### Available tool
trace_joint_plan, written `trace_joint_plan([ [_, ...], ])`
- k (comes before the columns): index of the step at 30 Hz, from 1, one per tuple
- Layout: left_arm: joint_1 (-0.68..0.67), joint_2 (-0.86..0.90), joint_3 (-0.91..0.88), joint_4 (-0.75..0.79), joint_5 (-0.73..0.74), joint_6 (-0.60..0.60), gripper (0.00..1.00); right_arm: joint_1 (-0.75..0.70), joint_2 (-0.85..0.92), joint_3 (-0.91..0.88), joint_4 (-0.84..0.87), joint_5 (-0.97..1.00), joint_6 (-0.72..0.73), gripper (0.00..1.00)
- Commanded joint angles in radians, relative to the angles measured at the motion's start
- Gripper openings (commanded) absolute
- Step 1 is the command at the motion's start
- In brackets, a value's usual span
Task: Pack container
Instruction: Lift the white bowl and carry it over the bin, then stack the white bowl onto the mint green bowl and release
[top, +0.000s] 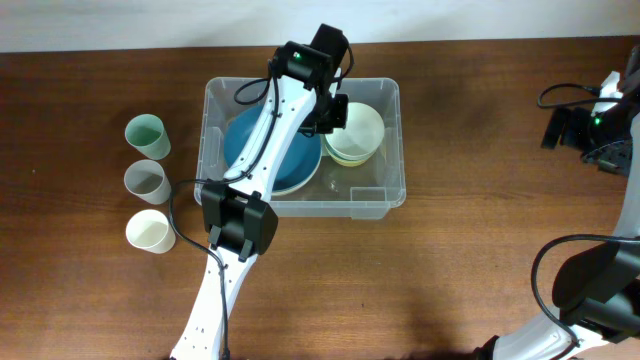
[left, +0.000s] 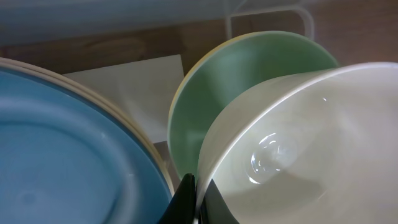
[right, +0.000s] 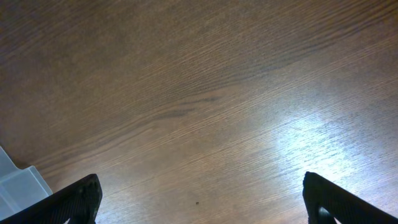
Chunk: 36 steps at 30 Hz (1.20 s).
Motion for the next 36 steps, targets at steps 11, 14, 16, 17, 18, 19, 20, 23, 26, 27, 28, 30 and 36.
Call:
trace_joint_plan([
  [11,0.003,0.011,0.001,0.008,0.03,-0.01,0.59,-0.003,0.003,-0.004,0.001,-0.002,0.007,0.99],
  [14,0.005,0.006,0.008,0.013,0.035,-0.01,0.63,-0.003,0.003,-0.004,0.001,-0.002,0.007,0.99],
  [16,0.008,-0.002,0.036,0.005,0.035,-0.01,0.65,-0.003,0.003,-0.004,0.001,-0.002,0.007,0.99],
  [17,0.011,-0.008,0.051,0.002,0.035,-0.01,0.66,-0.003,0.003,-0.004,0.001,-0.002,0.007,0.99],
  [18,0.014,-0.014,0.074,0.001,0.034,-0.008,0.67,-0.003,0.003,-0.004,0.001,-0.002,0.007,0.99],
  [19,0.018,-0.022,0.096,0.001,0.035,-0.002,0.67,-0.003,0.003,-0.004,0.001,-0.002,0.007,0.99],
  [20,0.021,-0.028,0.109,0.001,0.034,-0.002,0.67,-0.003,0.003,-0.004,0.001,-0.002,0.007,0.99],
  [23,0.028,-0.051,0.134,-0.016,0.035,-0.002,0.47,-0.003,0.003,-0.004,0.001,-0.002,0.007,0.99],
  [26,0.02,-0.051,0.134,-0.059,0.034,-0.002,0.07,-0.003,0.003,-0.004,0.001,-0.002,0.007,0.99],
  [27,0.016,-0.049,0.131,-0.067,0.034,-0.002,0.06,-0.003,0.003,-0.004,0.001,-0.002,0.007,0.99],
  [28,0.01,-0.049,0.128,-0.071,0.034,-0.002,0.04,-0.003,0.003,-0.004,0.001,-0.002,0.007,0.99],
  [30,0.0,-0.049,0.122,-0.07,0.034,-0.002,0.01,-0.003,0.003,-0.004,0.001,-0.002,0.007,0.99],
  [36,-0.039,-0.047,0.107,-0.053,0.031,-0.002,0.01,-0.003,0.003,-0.004,0.001,-0.002,0.007,0.99],
])
